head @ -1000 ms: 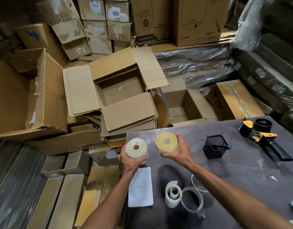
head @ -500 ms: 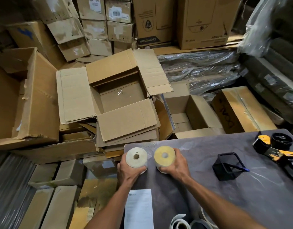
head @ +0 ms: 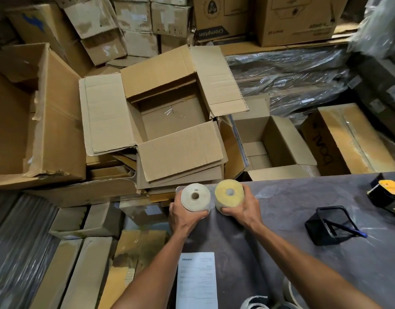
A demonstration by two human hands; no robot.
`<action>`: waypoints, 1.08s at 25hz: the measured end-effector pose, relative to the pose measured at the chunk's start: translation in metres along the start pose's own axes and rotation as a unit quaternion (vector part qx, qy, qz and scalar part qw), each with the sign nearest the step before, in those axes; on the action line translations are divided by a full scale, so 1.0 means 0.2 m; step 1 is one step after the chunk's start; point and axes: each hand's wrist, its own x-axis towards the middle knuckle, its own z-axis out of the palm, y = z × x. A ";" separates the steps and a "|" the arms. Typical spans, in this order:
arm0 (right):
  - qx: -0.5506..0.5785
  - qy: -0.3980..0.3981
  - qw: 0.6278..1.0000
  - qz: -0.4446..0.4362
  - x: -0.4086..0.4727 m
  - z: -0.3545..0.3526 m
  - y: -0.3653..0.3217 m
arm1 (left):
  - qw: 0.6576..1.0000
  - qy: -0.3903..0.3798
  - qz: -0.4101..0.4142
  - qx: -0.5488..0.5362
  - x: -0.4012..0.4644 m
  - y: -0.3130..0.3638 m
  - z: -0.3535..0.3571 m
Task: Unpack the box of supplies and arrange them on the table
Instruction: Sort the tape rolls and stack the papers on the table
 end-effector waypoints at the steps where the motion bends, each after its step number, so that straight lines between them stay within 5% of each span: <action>1: -0.001 0.000 1.000 0.002 0.01 0.00 0.00 | 1.000 0.000 0.002 -0.004 0.00 0.00 0.00; 27: -0.022 0.005 0.999 0.041 0.05 0.00 -0.03 | 0.998 -0.044 -0.005 -0.037 0.07 -0.06 -0.01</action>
